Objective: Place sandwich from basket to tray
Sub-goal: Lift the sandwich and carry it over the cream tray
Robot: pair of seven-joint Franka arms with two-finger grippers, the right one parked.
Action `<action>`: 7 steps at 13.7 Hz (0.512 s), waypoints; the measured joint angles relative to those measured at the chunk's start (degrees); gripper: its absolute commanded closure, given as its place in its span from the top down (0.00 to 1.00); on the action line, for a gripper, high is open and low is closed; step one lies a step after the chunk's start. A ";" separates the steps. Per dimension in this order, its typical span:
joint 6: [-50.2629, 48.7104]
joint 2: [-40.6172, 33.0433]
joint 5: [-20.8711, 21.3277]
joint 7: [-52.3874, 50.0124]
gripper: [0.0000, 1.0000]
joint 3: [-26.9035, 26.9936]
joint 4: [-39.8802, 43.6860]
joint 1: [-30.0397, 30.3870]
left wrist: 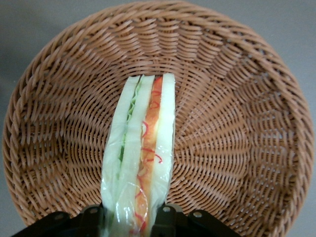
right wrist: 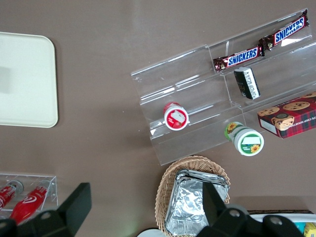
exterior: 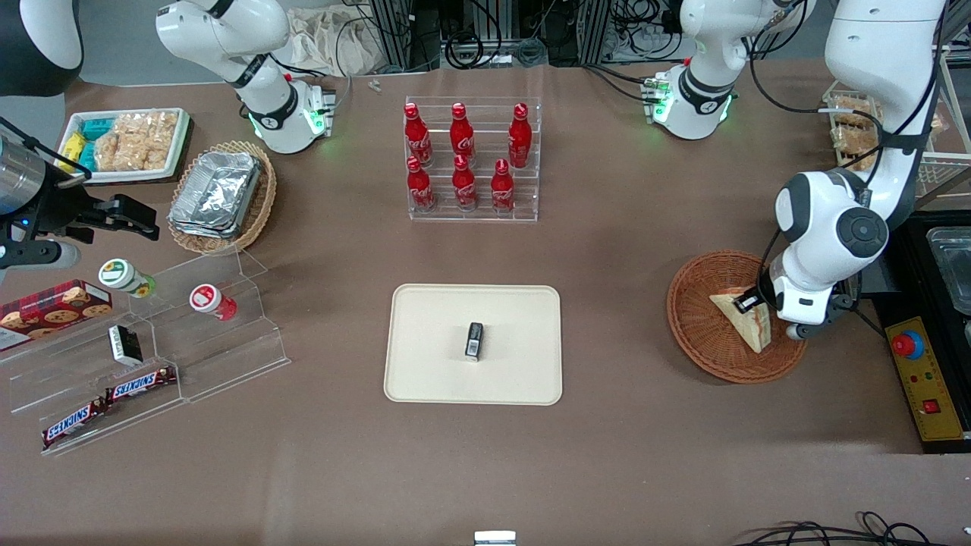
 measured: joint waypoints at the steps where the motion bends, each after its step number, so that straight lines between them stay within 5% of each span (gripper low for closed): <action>1: -2.97 -0.59 1.30 -0.06 0.00 -0.11 1.17 -0.01; 7: -40.55 -4.65 4.09 -1.02 0.00 -5.76 24.23 -4.11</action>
